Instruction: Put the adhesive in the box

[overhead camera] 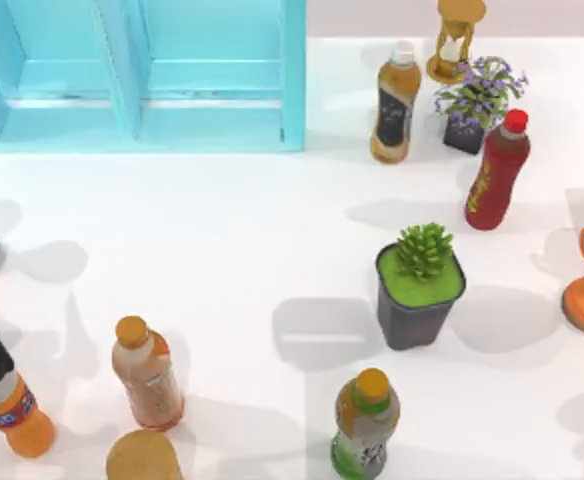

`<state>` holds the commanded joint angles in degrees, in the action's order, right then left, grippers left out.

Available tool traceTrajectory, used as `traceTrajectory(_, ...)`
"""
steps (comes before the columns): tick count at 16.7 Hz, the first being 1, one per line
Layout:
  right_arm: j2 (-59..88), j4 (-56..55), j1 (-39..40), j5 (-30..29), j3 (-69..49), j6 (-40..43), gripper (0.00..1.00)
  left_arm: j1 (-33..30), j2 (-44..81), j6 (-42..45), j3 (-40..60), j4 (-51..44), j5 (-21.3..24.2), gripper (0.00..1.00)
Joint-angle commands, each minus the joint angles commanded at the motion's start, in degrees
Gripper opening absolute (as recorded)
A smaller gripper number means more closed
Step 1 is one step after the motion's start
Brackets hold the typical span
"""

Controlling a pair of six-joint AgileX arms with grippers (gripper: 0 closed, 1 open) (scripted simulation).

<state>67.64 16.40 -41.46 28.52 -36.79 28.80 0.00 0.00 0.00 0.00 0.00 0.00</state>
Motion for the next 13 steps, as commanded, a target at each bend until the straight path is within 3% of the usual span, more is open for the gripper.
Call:
traceTrajectory(6,1.1,-0.8,0.5,-0.4,0.1,-0.3,0.0,0.0,0.0,0.0,0.0,0.0,0.0,1.0)
traceTrajectory(13,8.7,-11.1,3.4,-2.5,1.6,-2.8,0.0,0.0,0.0,0.0,0.0,0.0,0.0,1.0)
